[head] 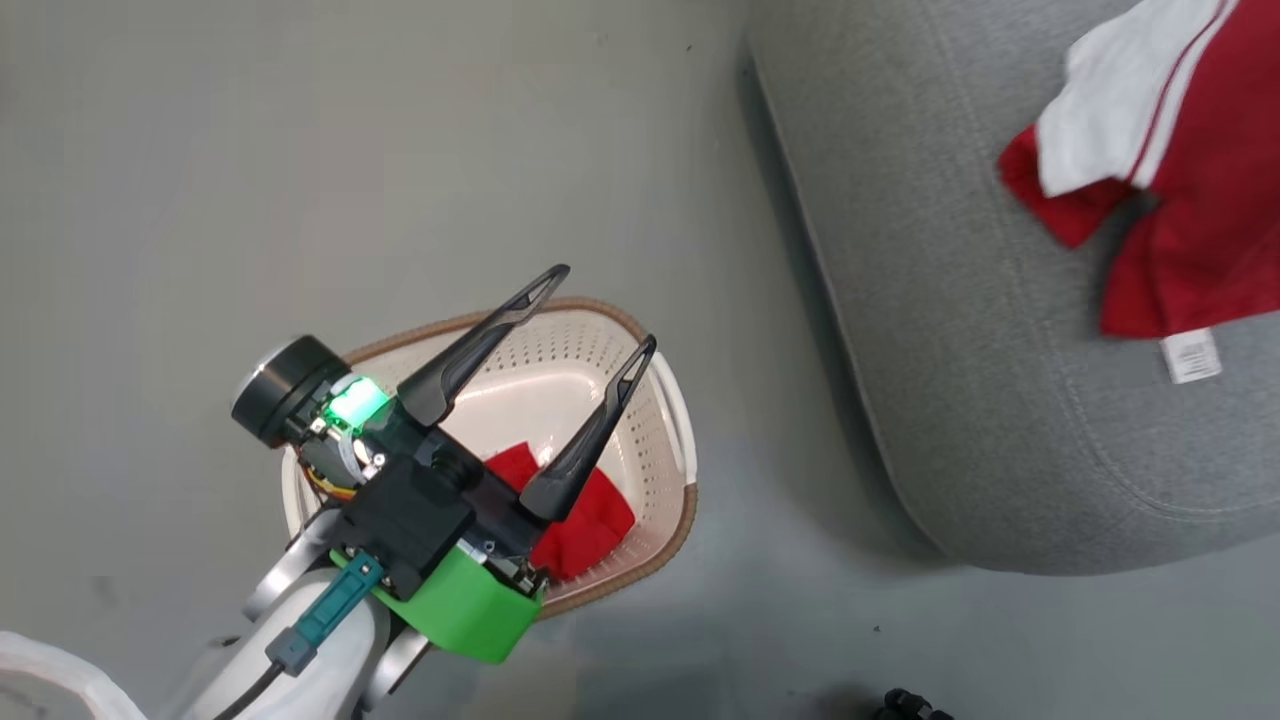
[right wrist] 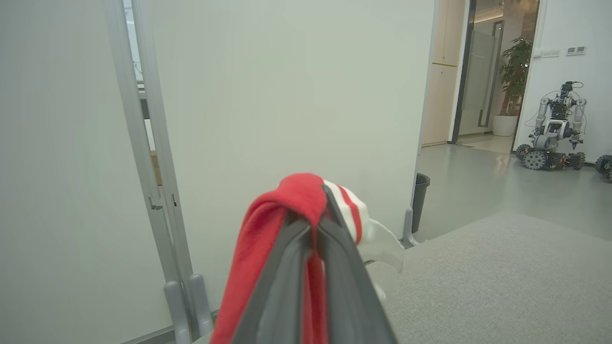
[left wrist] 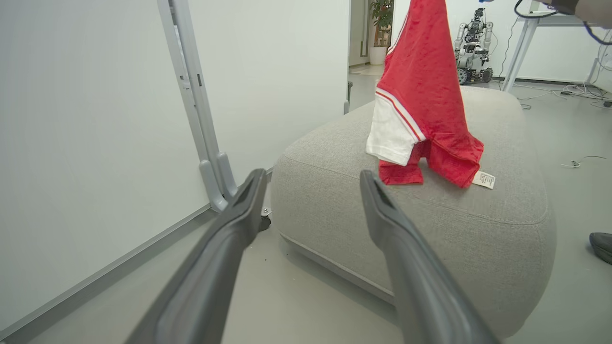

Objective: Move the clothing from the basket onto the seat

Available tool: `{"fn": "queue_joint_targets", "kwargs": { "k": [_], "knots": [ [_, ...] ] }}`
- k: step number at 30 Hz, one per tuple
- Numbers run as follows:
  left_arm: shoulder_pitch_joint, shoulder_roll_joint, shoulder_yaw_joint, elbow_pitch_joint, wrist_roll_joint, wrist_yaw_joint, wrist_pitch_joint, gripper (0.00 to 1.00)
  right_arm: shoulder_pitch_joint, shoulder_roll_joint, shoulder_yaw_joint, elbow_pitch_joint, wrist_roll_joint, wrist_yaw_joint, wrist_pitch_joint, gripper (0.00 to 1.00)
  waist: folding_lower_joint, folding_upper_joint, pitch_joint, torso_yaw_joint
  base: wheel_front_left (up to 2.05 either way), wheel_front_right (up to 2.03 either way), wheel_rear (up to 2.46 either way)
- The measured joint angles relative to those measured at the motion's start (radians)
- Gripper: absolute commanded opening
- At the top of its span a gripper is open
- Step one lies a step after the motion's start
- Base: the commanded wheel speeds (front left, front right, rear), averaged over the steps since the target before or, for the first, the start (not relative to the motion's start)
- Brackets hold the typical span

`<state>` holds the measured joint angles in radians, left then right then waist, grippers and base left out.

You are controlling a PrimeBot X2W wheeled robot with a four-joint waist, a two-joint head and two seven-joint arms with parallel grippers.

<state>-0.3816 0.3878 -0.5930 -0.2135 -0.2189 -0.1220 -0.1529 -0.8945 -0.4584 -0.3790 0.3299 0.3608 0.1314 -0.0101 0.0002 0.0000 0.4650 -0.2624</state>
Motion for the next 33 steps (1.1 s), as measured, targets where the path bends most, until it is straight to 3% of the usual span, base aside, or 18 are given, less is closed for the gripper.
{"fn": "queue_joint_targets", "kwargs": {
  "k": [5,17,18,19,20,27,33],
  "knots": [
    [-0.038,0.008,-0.006,-0.004,0.005,-0.001,-0.008,1.00,-0.034,-0.032,-0.012,0.067,-0.020,0.000,0.005,0.00,0.0000,0.0000,0.063,0.037,0.00,0.00,0.00],
    [-0.071,0.012,-0.024,0.018,0.005,-0.002,-0.022,1.00,0.082,0.088,-0.010,0.361,-0.039,0.000,-0.087,0.00,0.0000,0.0000,0.158,0.086,0.00,0.00,0.00],
    [-0.071,0.012,-0.024,0.024,0.002,-0.002,-0.023,1.00,0.094,0.099,-0.011,0.383,-0.039,0.000,-0.100,0.26,0.0000,0.0000,0.157,0.087,0.00,0.00,0.00],
    [-0.071,0.012,-0.024,0.028,0.001,-0.002,-0.025,1.00,0.102,0.107,-0.012,0.398,-0.040,0.000,-0.113,0.75,0.0000,0.0000,0.155,0.088,0.00,0.00,0.00],
    [-0.071,0.012,-0.025,0.032,-0.002,-0.001,-0.026,1.00,0.116,0.113,-0.012,0.410,-0.041,0.000,-0.132,1.00,0.0000,0.0000,0.151,0.088,0.00,0.00,0.00],
    [-0.040,-0.002,-0.019,0.074,-0.027,0.028,-0.053,1.00,0.230,0.151,-0.015,0.412,-0.072,0.000,-0.232,1.00,-0.0001,0.0000,0.089,0.082,0.00,0.00,0.00],
    [0.026,-0.016,0.010,0.119,-0.055,0.081,-0.075,1.00,0.383,0.224,-0.013,0.209,-0.117,0.000,-0.252,1.00,-0.0001,0.0000,-0.002,0.075,0.00,0.00,0.00]
  ]
}}
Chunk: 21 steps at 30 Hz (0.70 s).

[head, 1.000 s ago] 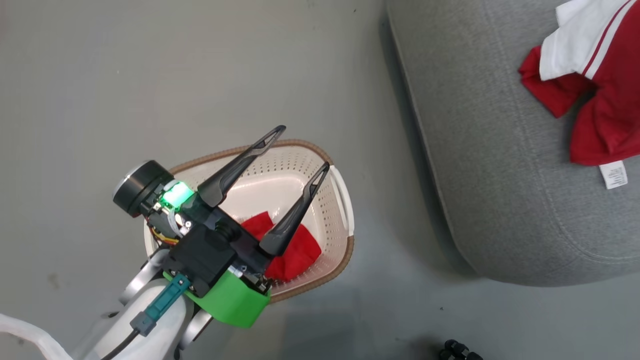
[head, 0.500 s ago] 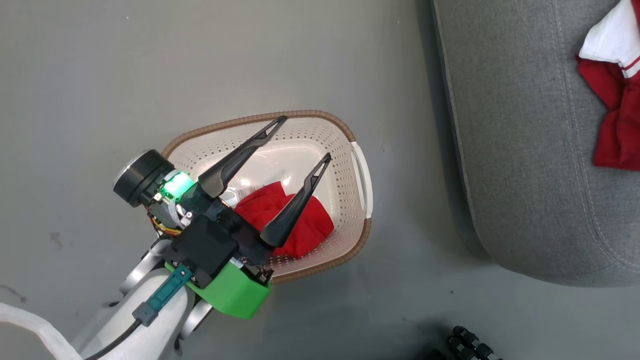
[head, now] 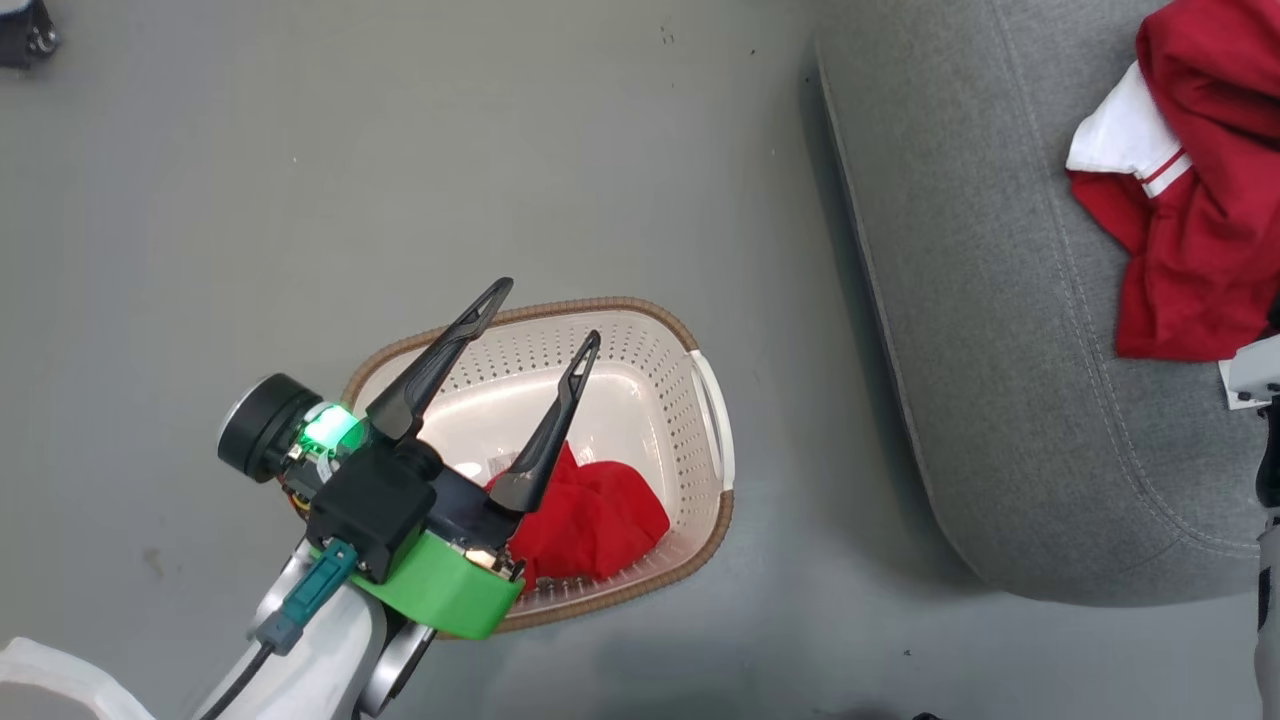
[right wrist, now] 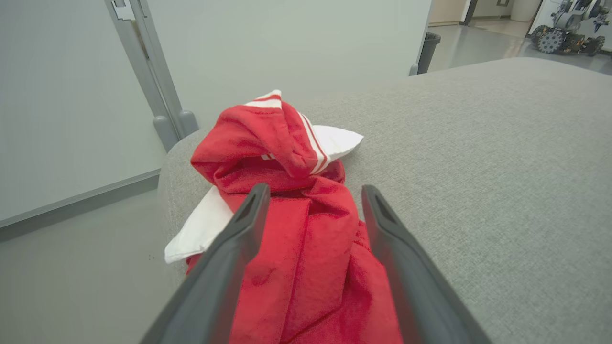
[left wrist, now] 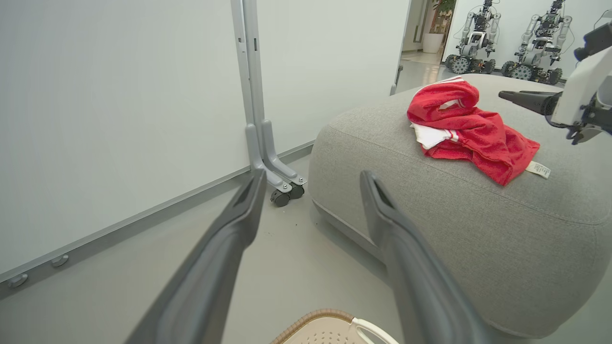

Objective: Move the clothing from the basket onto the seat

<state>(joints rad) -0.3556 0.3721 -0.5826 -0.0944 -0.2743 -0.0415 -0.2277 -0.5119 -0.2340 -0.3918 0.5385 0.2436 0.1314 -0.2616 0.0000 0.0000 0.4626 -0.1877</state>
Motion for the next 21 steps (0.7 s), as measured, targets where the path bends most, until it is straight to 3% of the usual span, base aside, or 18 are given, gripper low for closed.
{"fn": "queue_joint_targets", "kwargs": {
  "k": [12,21],
  "knots": [
    [0.087,-0.026,0.092,0.090,-0.051,0.076,-0.030,1.00,0.235,0.144,0.159,-0.425,-0.082,0.000,0.042,1.00,-0.0001,0.0000,-0.150,0.025,0.00,0.00,0.00],
    [0.156,-0.058,0.218,0.130,-0.066,0.113,-0.035,1.00,0.343,0.177,0.291,-0.583,-0.086,0.000,0.117,1.00,-0.0001,0.0000,-0.228,0.093,0.00,0.00,0.00]
  ]
}}
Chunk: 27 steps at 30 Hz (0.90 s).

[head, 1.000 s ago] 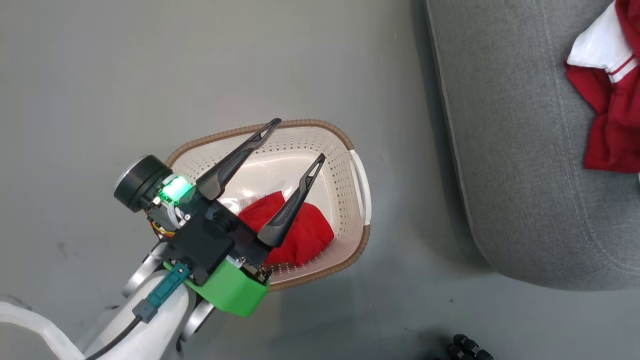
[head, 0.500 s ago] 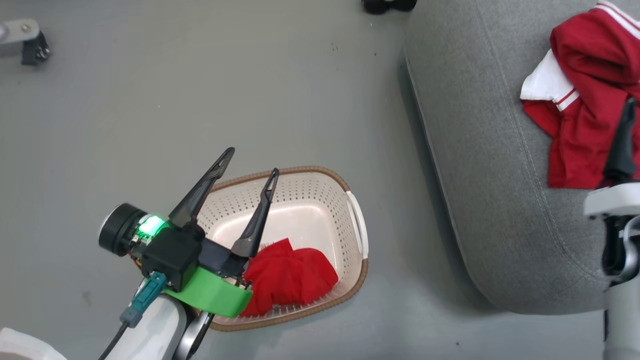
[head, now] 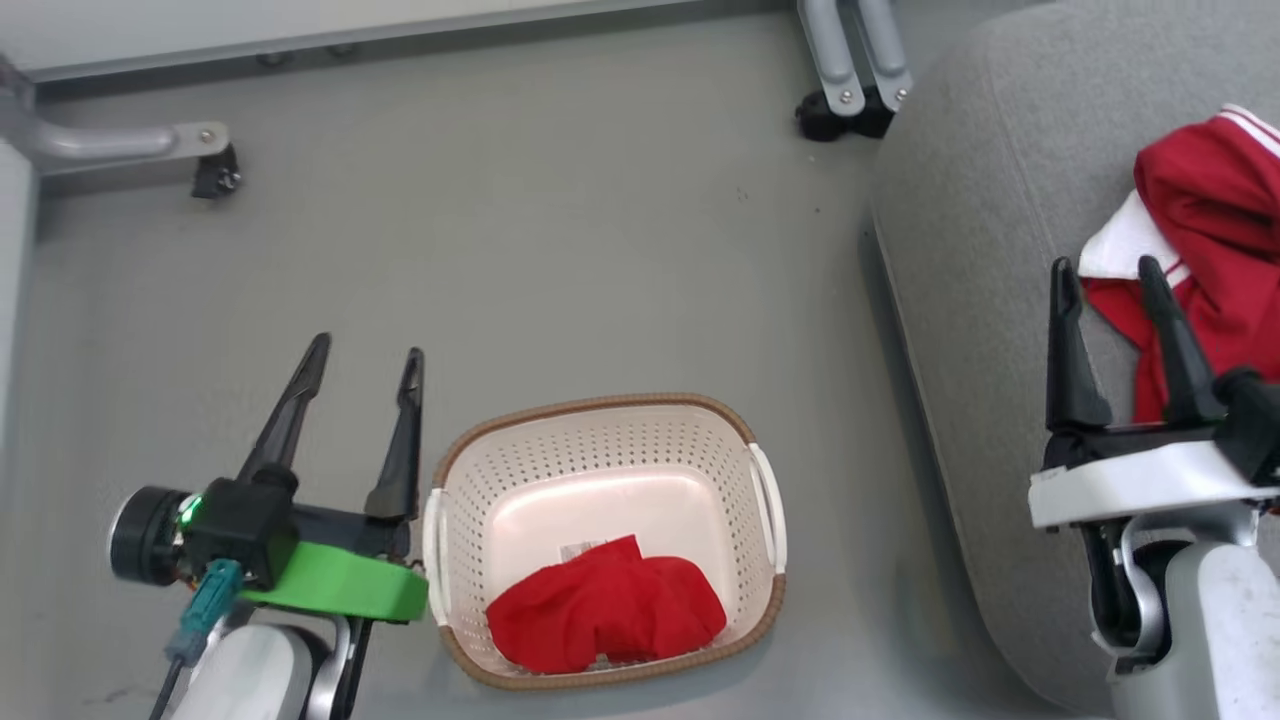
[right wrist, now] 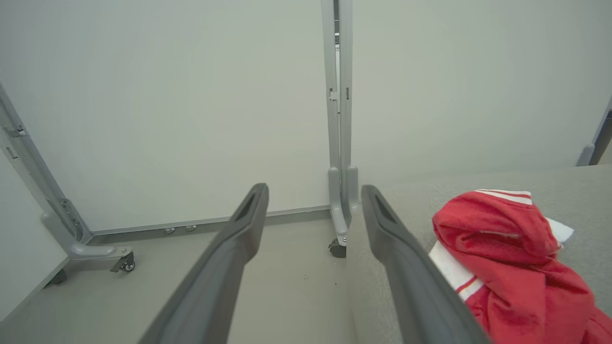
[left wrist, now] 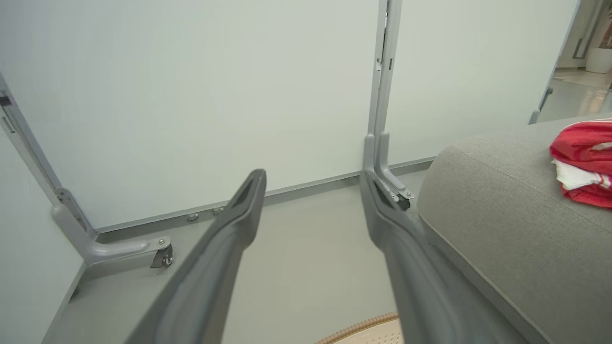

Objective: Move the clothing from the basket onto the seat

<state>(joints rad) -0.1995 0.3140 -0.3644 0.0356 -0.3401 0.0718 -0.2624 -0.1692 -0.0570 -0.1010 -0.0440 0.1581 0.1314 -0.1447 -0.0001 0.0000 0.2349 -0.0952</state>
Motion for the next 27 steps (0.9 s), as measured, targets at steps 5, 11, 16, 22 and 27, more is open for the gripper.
{"fn": "queue_joint_targets", "kwargs": {
  "k": [5,11,16,22,27],
  "knots": [
    [0.047,-0.019,0.076,0.032,0.015,0.007,0.000,1.00,0.054,0.005,0.034,-0.037,0.003,0.000,0.029,1.00,0.0000,0.0000,-0.046,0.036,0.00,0.00,0.00],
    [0.120,-0.040,0.157,0.063,0.030,0.003,0.000,1.00,0.119,0.007,0.058,-0.057,0.010,0.000,0.068,1.00,0.0000,0.0000,-0.114,0.066,0.00,0.00,0.00],
    [0.168,-0.053,0.191,0.074,0.043,-0.019,0.000,1.00,0.163,0.007,0.072,-0.074,0.013,0.000,0.085,1.00,0.0000,0.0000,-0.162,0.080,0.00,0.00,0.00],
    [0.212,-0.073,0.209,0.091,0.058,-0.039,0.000,1.00,0.217,0.007,0.067,-0.098,0.006,0.000,0.115,1.00,0.0000,0.0000,-0.207,0.082,0.00,0.00,0.00],
    [0.237,-0.085,0.228,0.101,0.079,-0.054,0.000,1.00,0.254,0.007,0.060,-0.117,0.007,0.000,0.139,1.00,0.0000,0.0000,-0.234,0.079,0.00,0.00,0.00]
  ]
}}
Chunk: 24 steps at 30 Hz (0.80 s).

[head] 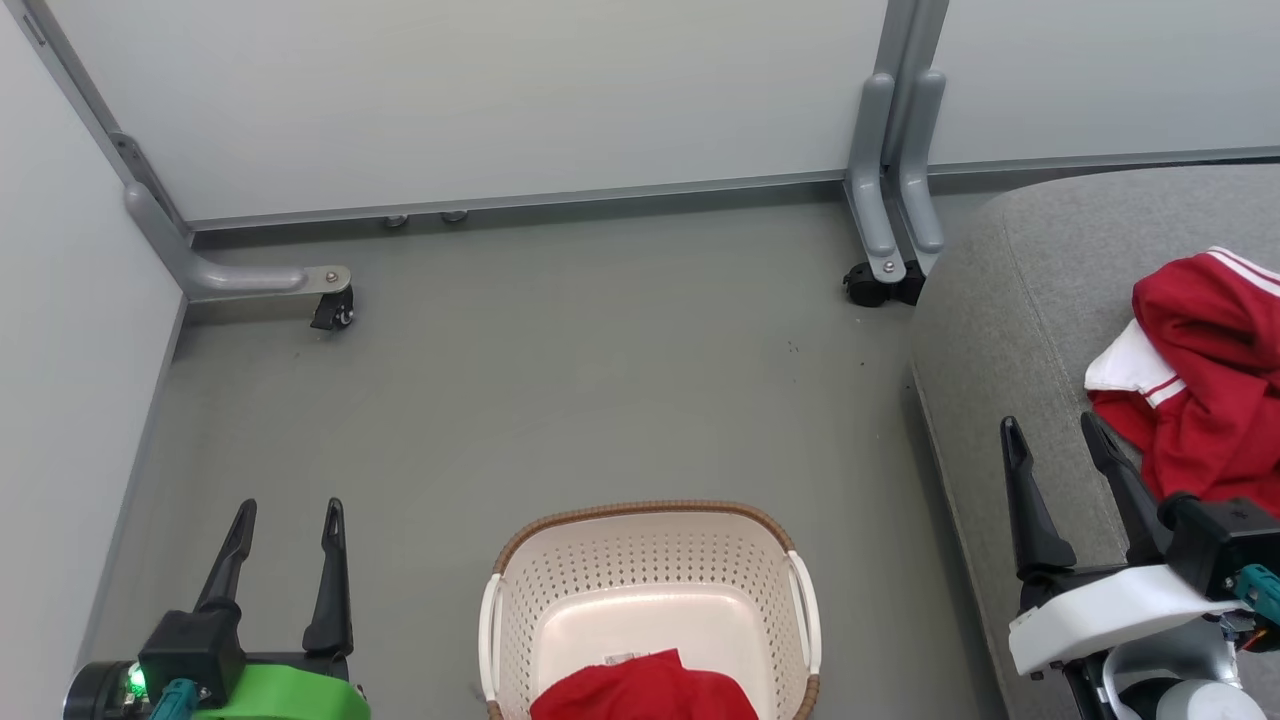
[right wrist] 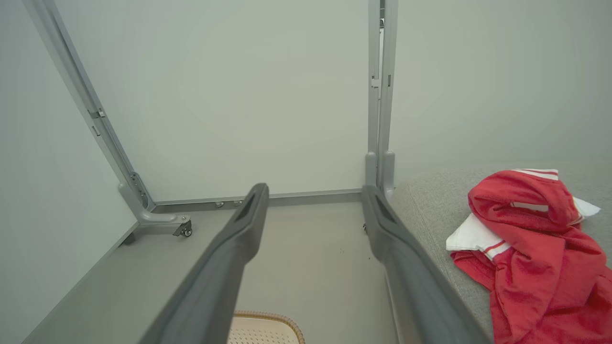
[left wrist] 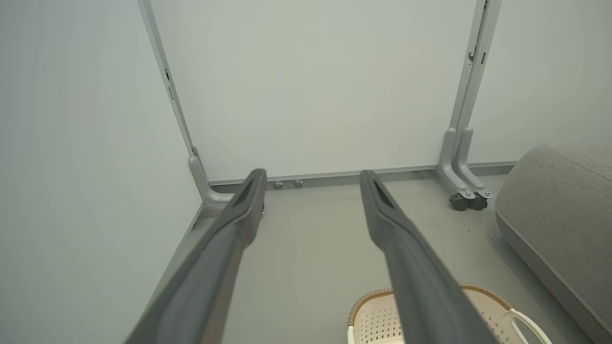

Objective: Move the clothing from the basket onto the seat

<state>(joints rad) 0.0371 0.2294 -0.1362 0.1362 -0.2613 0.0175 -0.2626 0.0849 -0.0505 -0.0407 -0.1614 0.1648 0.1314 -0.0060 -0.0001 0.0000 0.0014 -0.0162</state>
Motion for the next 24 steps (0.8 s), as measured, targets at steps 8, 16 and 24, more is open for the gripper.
{"fn": "queue_joint_targets", "kwargs": {
  "k": [8,16,24],
  "knots": [
    [0.014,-0.023,0.025,0.022,0.016,-0.018,0.000,1.00,0.018,0.000,-0.001,-0.018,-0.001,0.000,0.022,1.00,0.0000,0.0000,-0.015,0.000,0.00,0.00,0.00],
    [0.014,-0.038,0.039,0.039,0.029,-0.032,0.000,1.00,0.018,0.000,0.001,-0.022,-0.002,0.000,0.027,1.00,0.0000,0.0000,-0.015,0.000,0.00,0.00,0.00],
    [0.013,-0.051,0.047,0.052,0.049,-0.043,0.000,1.00,0.018,0.000,0.000,-0.022,-0.009,0.000,0.033,1.00,0.0000,0.0000,-0.012,0.003,0.00,0.00,0.00]
  ]
}}
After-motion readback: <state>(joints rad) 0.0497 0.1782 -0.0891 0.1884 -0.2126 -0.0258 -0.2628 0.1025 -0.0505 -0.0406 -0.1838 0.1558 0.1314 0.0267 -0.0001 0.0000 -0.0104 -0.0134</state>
